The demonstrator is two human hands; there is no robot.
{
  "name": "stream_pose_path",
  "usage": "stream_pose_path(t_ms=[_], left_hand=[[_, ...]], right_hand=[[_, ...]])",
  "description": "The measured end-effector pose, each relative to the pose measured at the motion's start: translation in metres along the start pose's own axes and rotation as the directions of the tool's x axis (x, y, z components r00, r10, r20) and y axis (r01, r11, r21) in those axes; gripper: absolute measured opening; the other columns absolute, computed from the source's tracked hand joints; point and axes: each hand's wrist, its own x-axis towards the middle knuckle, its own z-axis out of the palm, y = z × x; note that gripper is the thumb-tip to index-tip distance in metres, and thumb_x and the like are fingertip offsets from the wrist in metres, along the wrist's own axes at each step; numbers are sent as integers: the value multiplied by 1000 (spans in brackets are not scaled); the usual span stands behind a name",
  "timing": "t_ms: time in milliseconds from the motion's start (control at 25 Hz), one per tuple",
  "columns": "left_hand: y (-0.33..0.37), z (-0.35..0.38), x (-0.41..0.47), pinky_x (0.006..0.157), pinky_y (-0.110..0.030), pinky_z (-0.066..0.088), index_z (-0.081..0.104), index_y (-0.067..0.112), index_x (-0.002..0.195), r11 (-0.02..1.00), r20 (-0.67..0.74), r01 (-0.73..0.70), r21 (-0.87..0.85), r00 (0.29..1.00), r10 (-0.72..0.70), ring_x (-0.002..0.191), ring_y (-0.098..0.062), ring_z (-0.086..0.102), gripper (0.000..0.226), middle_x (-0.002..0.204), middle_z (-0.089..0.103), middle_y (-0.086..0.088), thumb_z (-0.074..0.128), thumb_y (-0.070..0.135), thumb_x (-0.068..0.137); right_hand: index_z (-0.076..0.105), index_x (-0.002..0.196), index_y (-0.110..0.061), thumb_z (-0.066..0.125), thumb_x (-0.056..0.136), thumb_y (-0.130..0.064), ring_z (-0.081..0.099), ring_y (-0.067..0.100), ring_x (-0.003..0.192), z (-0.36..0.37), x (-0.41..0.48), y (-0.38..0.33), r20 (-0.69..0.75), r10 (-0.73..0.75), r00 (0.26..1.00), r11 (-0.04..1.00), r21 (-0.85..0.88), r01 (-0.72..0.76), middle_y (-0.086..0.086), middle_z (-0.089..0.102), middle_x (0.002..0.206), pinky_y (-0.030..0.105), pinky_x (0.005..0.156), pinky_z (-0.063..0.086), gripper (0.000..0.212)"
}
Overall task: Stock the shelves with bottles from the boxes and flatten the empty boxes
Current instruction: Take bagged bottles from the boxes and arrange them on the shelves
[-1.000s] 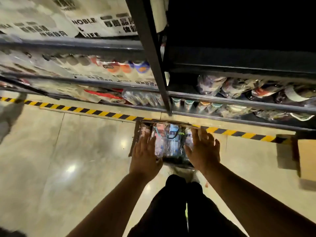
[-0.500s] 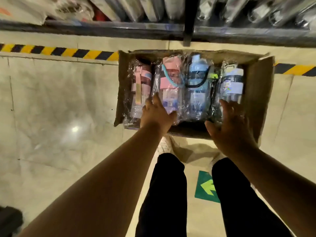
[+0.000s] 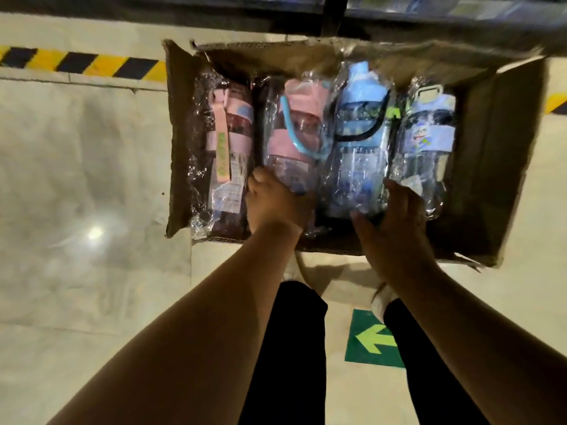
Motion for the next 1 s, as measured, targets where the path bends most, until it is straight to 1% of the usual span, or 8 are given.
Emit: stream_pose_path(t_ms=[160,360,520,640,720,840,920,1000], left_hand=[[-16,-38,-9,88,-48,57,35,15,130,983,-55,-27,-182,998,17,105,-29,65,92,124,60,-5,74,52,54],[-40,-59,-3,80,-29,55,35,25,131,953,-15,1,-303,1000,-6,100,-15,62,77,117,57,10,84,34,72],[-42,-54,-2,84,-34,56,34,23,127,956,-57,-41,-291,998,25,98,-17,64,74,115,58,8,84,30,73],[-35,-58,-14,81,-36,60,34,25,124,950,-63,-53,-308,997,35,97,-18,67,74,116,61,7,84,30,70],[-23,-66,-28,73,-26,59,35,23,131,937,-72,-92,-338,995,72,95,-12,67,78,118,60,8,85,28,71],[6,-86,-62,60,-9,49,38,20,132,914,-94,-168,-369,985,143,89,2,61,74,113,58,11,85,23,74],[37,-109,-98,70,-23,56,40,18,130,906,-85,-224,-359,974,208,91,-8,65,73,111,60,7,85,29,73],[66,-142,-141,80,-39,59,43,17,128,882,-87,-288,-372,957,276,97,-18,67,75,114,63,1,84,36,68]], right_hand=[[12,157,-20,65,92,-41,24,33,146,7,43,-27,25,125,992,989,76,-127,13,16,160,38,114,26,86],[-9,157,-23,76,80,-50,6,41,150,41,91,-37,29,270,963,956,109,-271,21,-3,163,47,119,16,118],[5,156,-24,80,75,-48,24,40,145,49,99,-16,-73,251,965,964,103,-243,17,17,160,48,117,29,113],[16,153,-23,82,72,-32,48,29,126,26,83,-11,-29,219,975,950,234,-206,9,42,148,32,92,48,105],[22,150,-21,83,71,-24,55,23,114,0,54,-15,-17,197,980,935,304,-183,4,53,133,24,75,48,100],[37,135,-21,86,68,-28,61,20,107,-44,-1,-29,-39,88,995,930,362,-68,-4,61,116,34,86,56,83],[39,120,-26,88,67,-27,61,17,102,-88,-38,-49,-68,28,997,920,392,1,-7,59,109,32,87,56,72],[39,117,-29,88,69,-17,63,10,95,-138,-80,-79,-123,7,992,869,492,55,-13,60,103,16,79,53,70]])
